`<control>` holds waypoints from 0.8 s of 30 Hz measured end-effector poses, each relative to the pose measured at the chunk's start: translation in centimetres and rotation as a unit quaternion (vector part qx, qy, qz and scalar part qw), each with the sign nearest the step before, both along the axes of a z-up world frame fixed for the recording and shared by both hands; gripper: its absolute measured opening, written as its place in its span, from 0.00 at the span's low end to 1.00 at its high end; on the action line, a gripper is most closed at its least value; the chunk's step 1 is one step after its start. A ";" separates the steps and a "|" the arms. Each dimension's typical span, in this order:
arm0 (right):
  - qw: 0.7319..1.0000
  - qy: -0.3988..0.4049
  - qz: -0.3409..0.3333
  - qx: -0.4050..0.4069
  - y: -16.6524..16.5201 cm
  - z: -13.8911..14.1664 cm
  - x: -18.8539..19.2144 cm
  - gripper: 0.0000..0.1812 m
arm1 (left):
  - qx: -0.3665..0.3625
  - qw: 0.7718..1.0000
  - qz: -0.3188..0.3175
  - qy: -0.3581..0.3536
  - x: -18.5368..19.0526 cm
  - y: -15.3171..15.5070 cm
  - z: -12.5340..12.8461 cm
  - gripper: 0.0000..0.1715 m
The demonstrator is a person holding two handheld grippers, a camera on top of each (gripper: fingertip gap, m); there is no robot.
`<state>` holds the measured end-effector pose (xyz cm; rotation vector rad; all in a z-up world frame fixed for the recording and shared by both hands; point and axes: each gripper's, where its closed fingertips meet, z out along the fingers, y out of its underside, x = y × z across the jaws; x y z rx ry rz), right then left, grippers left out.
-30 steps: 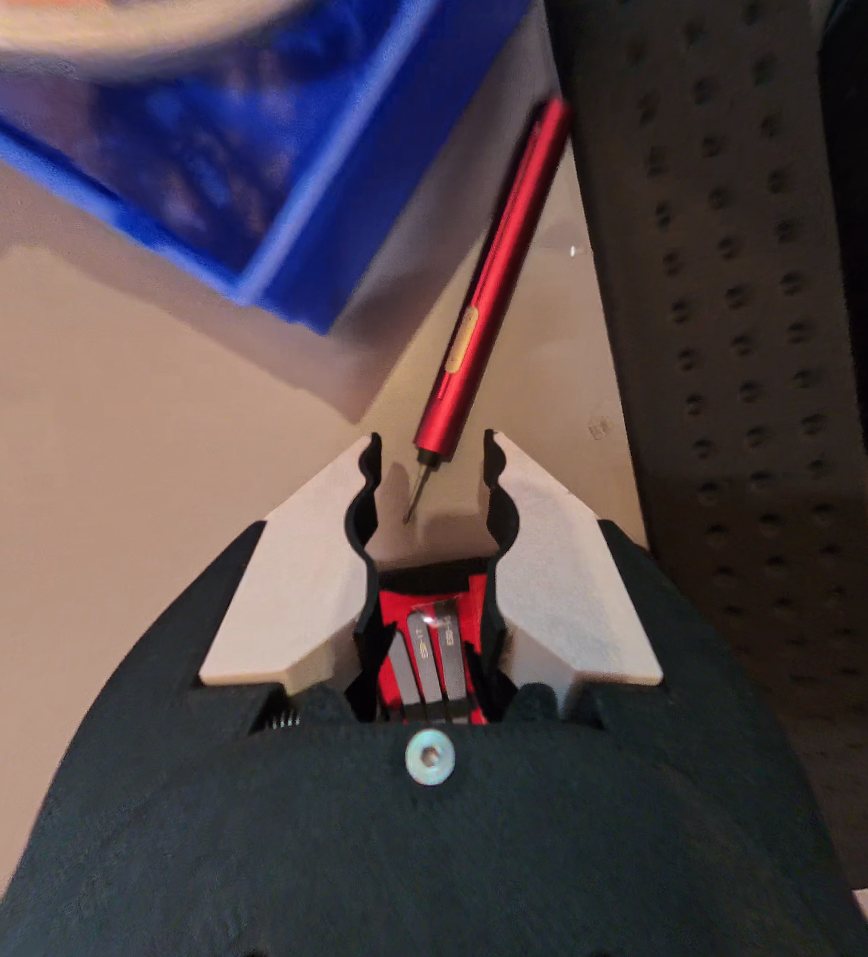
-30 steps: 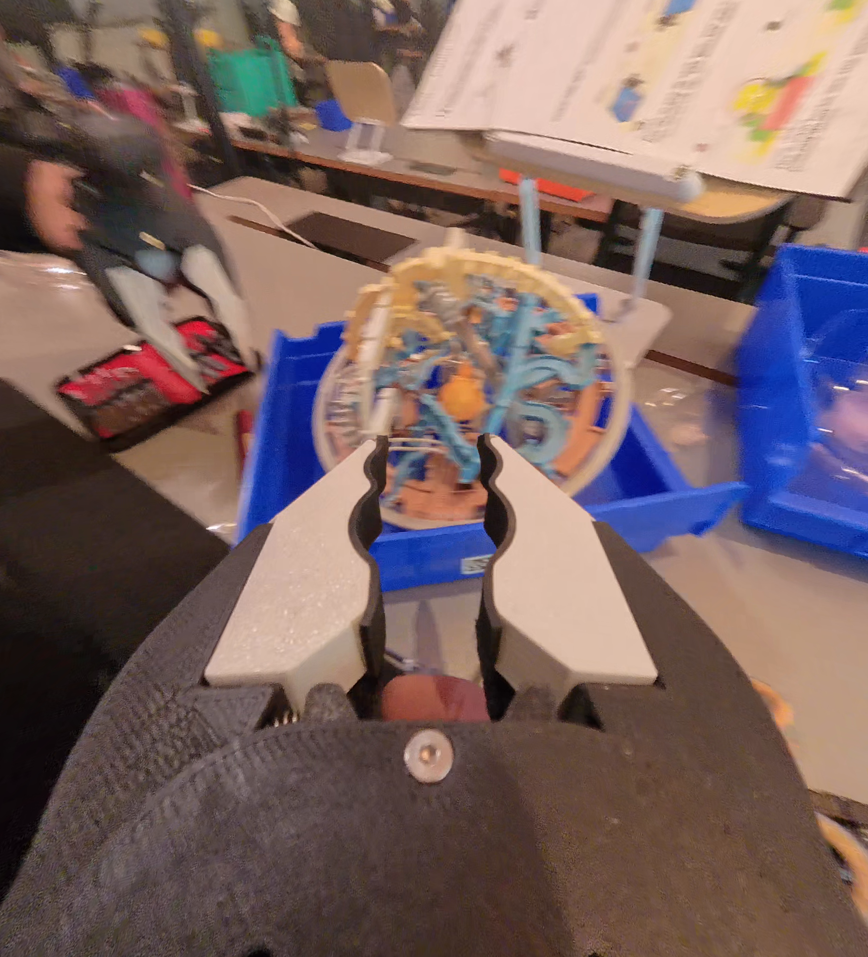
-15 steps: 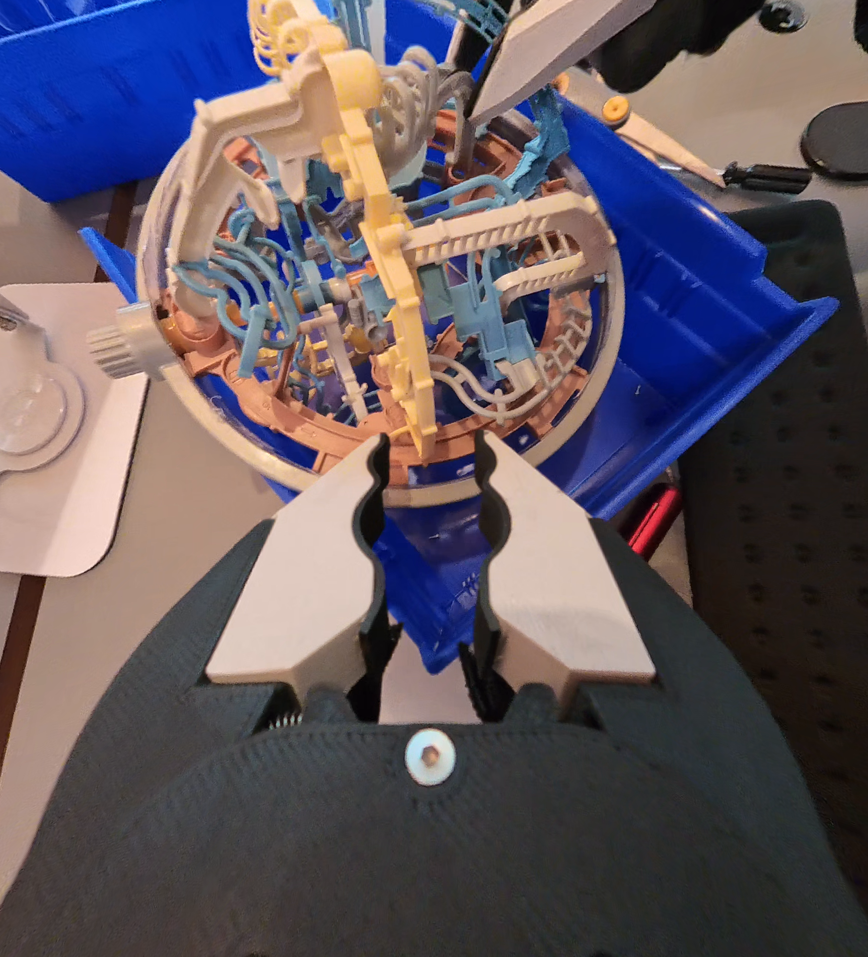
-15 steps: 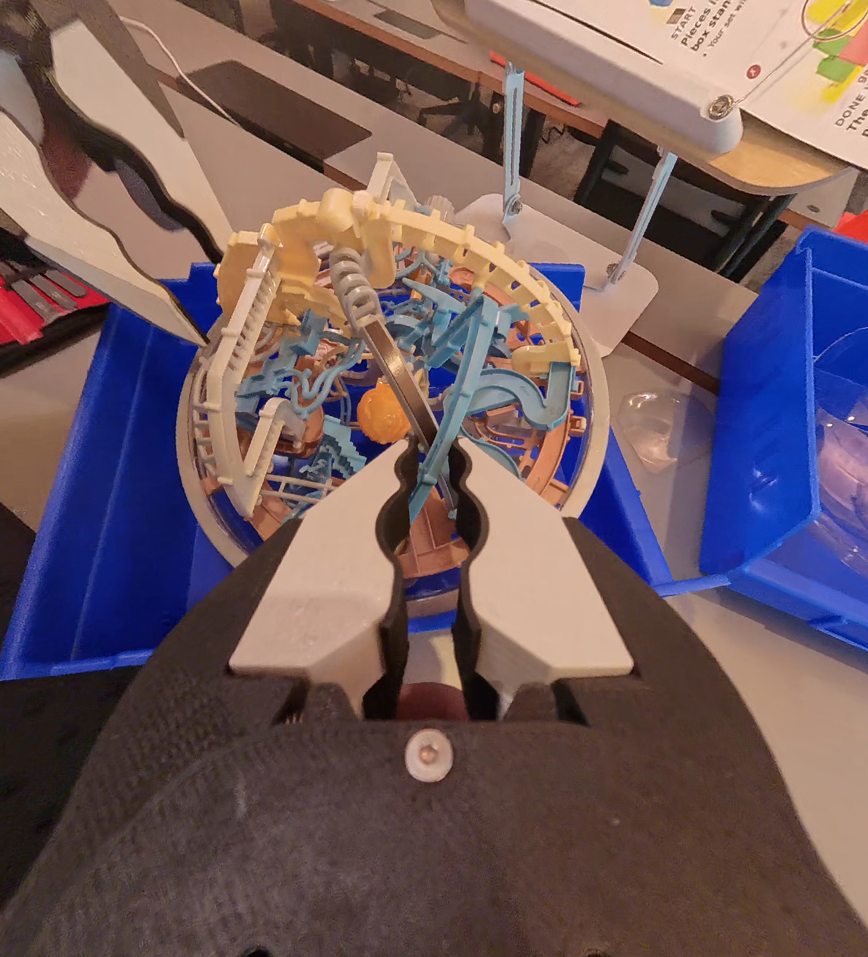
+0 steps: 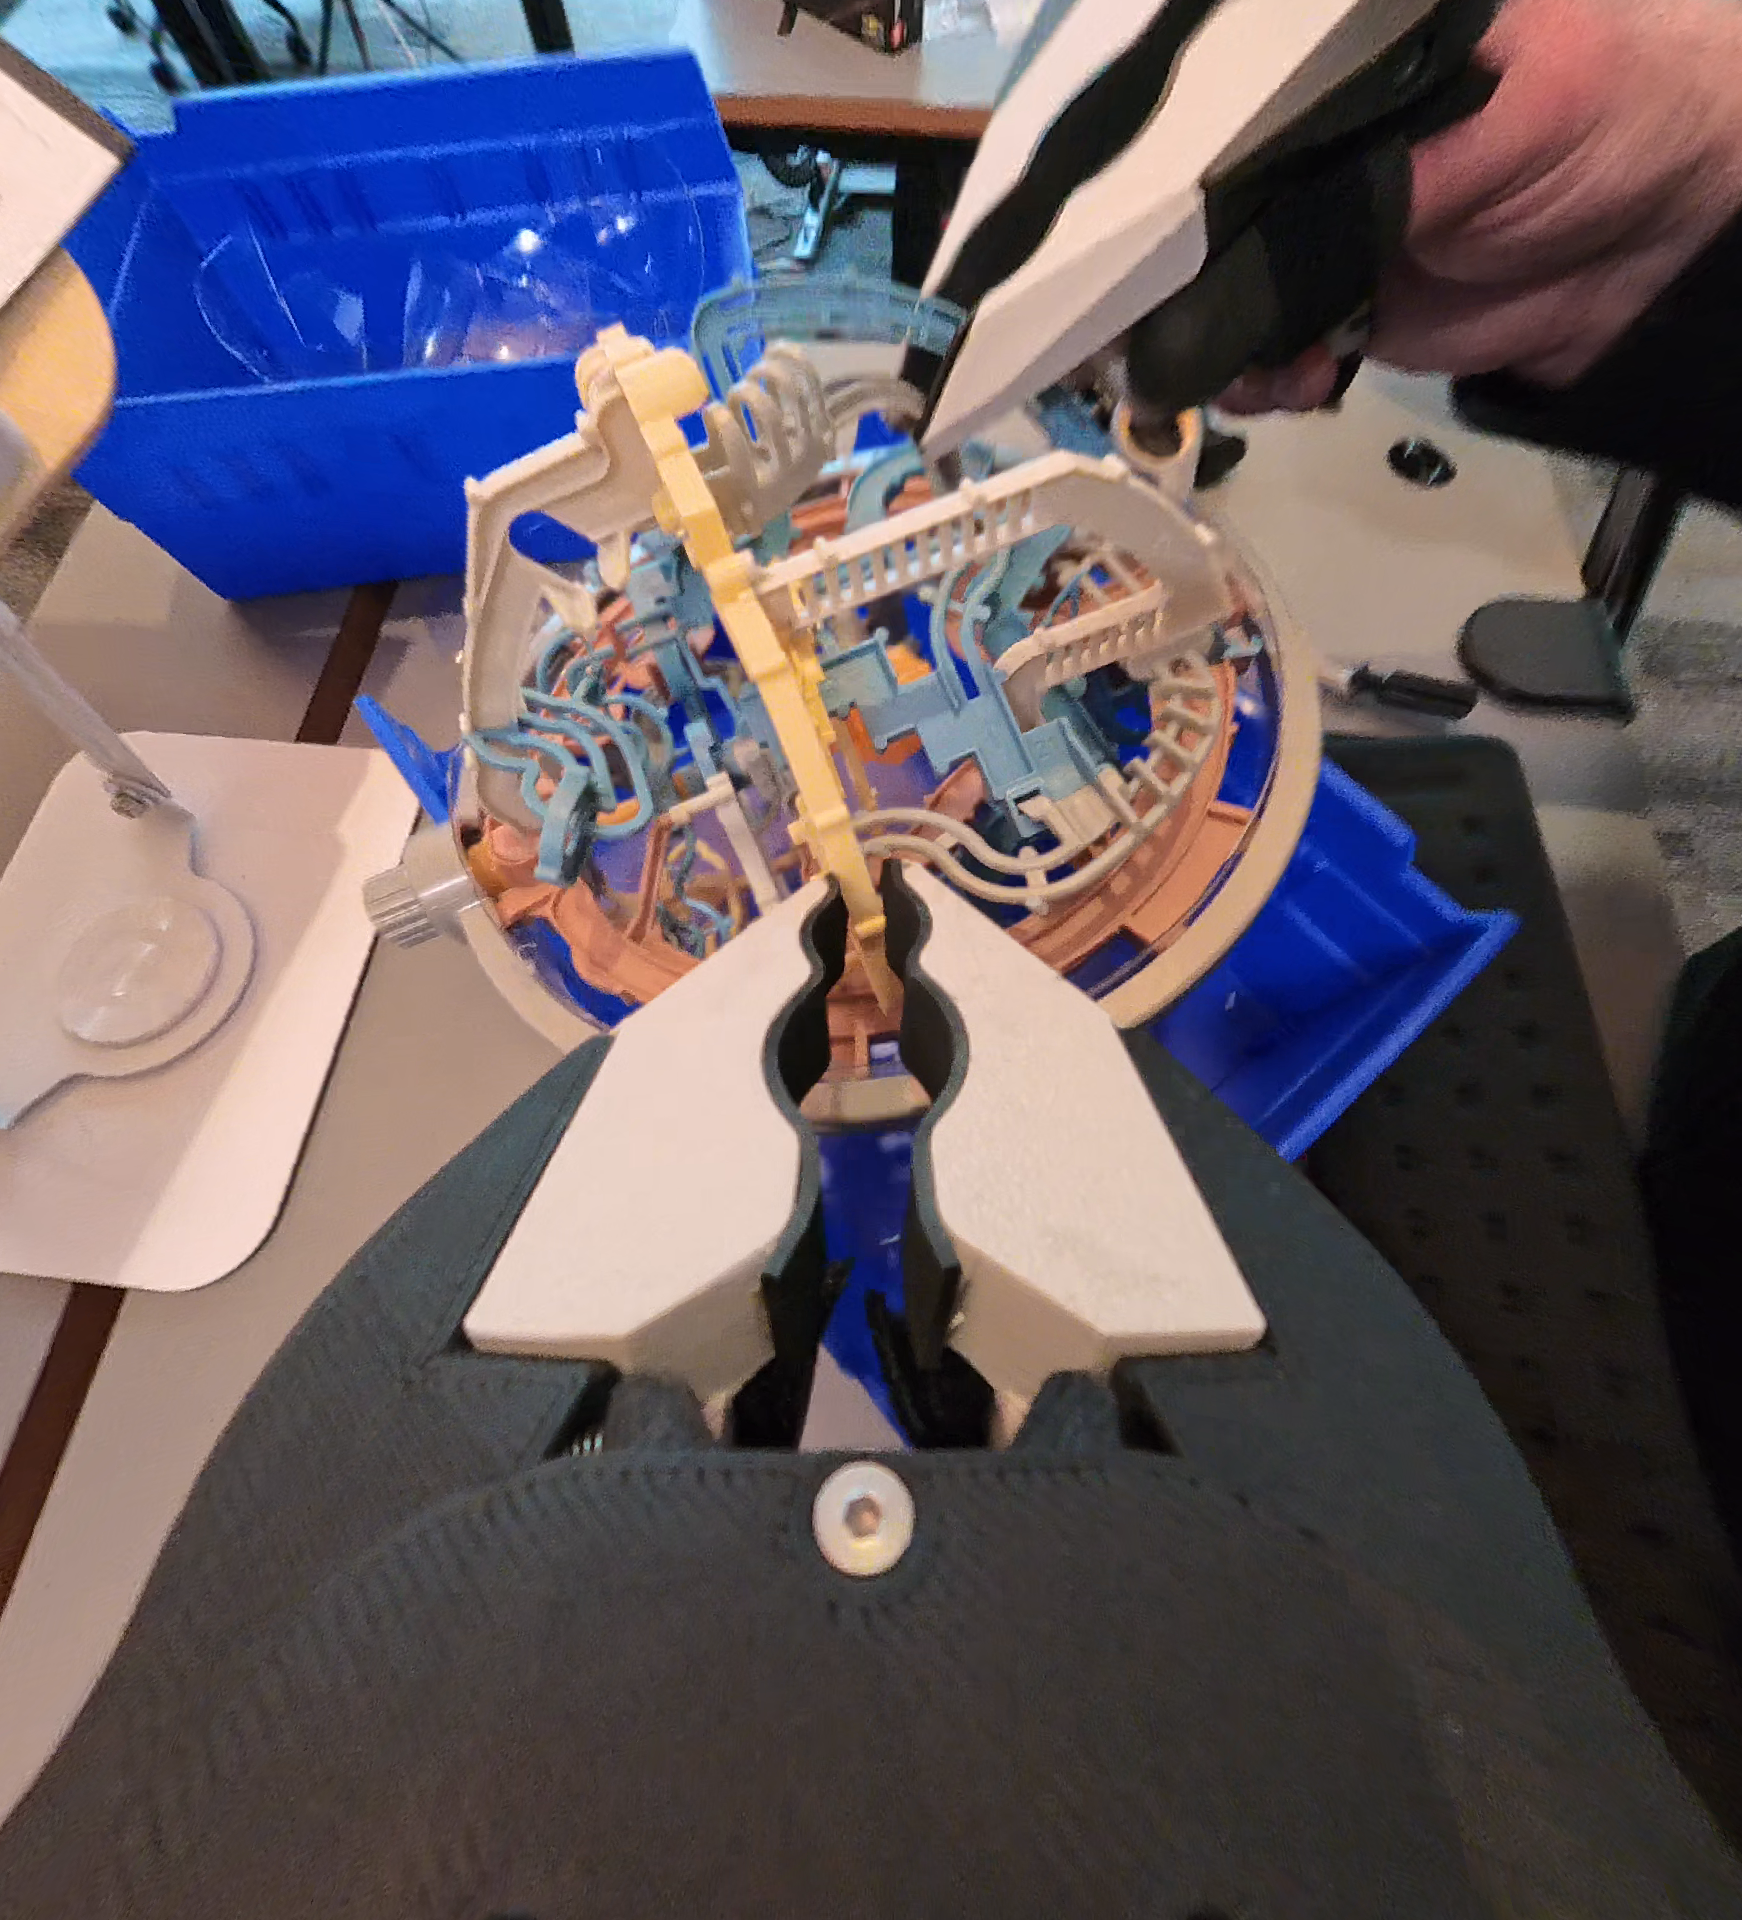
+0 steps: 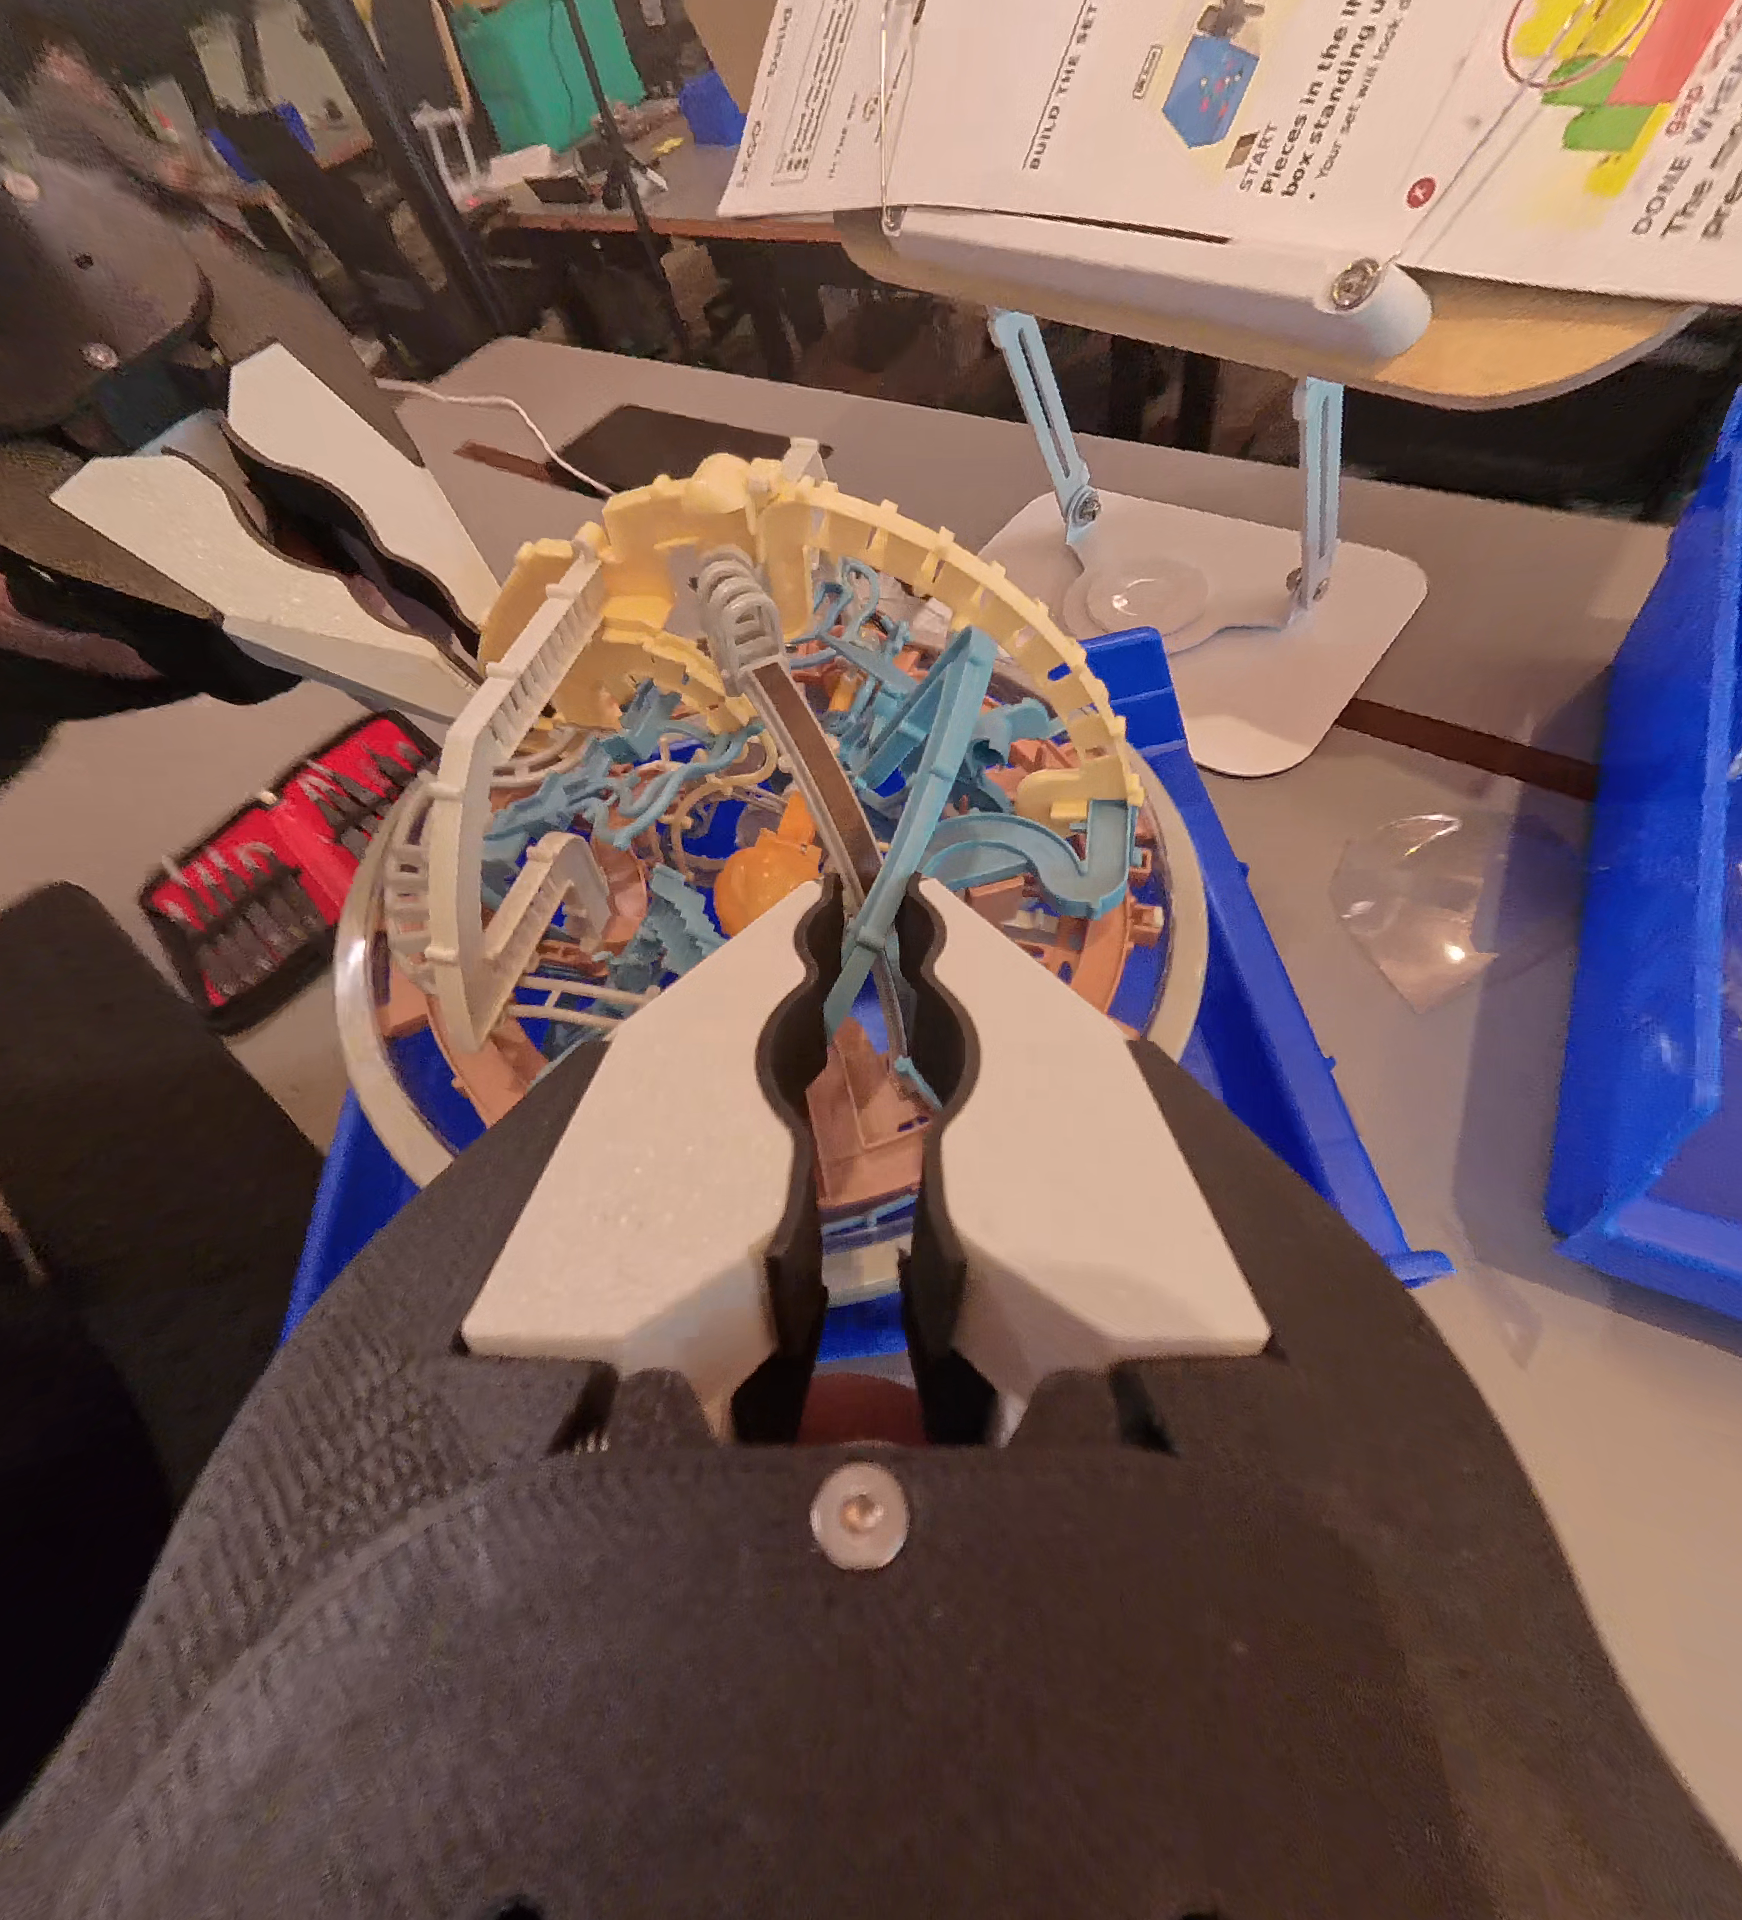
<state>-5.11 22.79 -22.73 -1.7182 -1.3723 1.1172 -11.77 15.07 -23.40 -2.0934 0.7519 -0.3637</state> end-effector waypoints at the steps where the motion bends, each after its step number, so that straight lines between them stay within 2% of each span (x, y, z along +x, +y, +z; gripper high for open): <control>1: 1.000 0.003 0.005 -0.025 0.3 0.1 -0.1 0.04 | -0.013 1.000 -0.001 -0.015 0.1 0.2 0.5 0.02; 4: 0.996 0.001 0.029 -0.084 0.8 0.5 0.0 0.04 | -0.032 0.999 -0.015 -0.041 0.4 0.6 2.0 0.02; 6: 0.995 0.001 0.044 -0.092 1.1 0.9 0.0 0.05 | -0.044 0.997 -0.017 -0.056 0.5 1.1 2.8 0.02; 9: 0.998 0.019 0.040 -0.043 1.7 2.0 0.0 0.08 | -0.054 0.992 -0.003 -0.110 0.2 1.9 3.7 0.02; 10: 0.999 0.021 0.028 -0.027 2.1 2.2 0.1 0.15 | -0.059 0.990 0.003 -0.128 0.0 2.2 3.8 0.02; 13: 0.999 0.033 0.008 0.037 1.9 2.7 1.2 0.21 | -0.081 0.986 0.011 -0.147 -0.5 2.6 3.4 0.01; 16: 0.995 0.042 0.013 0.089 -0.6 3.1 3.0 0.19 | -0.113 0.985 0.005 -0.130 0.3 2.3 2.0 0.01; 19: 0.988 0.047 0.062 0.134 -5.8 3.2 4.8 0.17 | -0.125 0.986 0.016 -0.110 0.7 2.6 1.6 0.01; 21: 0.984 0.038 0.082 0.153 -8.6 2.3 5.1 0.19 | -0.136 0.983 0.024 -0.124 1.0 2.9 2.0 0.01; 24: 0.977 -0.020 0.069 0.200 -9.6 -0.8 4.7 0.30 | -0.151 0.979 0.044 -0.132 1.1 3.6 2.4 0.01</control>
